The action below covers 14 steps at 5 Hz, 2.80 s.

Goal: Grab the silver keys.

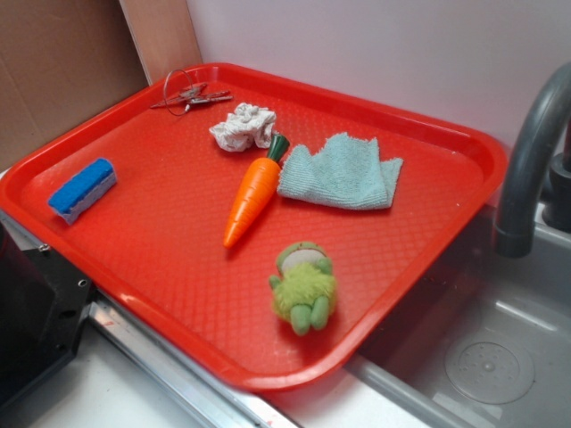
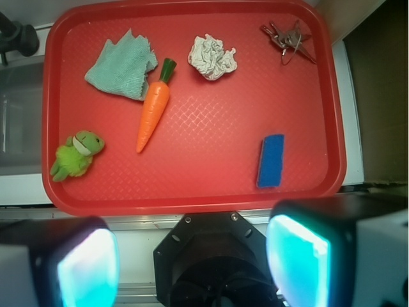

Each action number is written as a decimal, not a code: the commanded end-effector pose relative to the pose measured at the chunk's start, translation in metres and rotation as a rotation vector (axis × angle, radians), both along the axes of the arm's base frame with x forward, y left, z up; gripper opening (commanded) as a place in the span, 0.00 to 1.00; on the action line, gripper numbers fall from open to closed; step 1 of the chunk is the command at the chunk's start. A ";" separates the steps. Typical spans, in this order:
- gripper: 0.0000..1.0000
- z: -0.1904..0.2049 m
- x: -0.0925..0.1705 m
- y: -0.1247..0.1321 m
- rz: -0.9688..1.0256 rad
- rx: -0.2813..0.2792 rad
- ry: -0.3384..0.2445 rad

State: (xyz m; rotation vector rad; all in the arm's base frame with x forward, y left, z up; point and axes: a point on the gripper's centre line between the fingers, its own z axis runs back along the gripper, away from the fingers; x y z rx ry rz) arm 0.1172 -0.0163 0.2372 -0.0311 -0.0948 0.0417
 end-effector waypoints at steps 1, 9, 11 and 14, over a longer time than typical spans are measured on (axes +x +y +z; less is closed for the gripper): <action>1.00 0.000 0.000 0.000 0.000 0.000 0.000; 1.00 -0.138 0.123 0.122 0.166 0.105 -0.170; 1.00 -0.182 0.169 0.149 0.318 0.114 -0.167; 0.00 -0.199 0.188 0.167 0.278 0.197 -0.116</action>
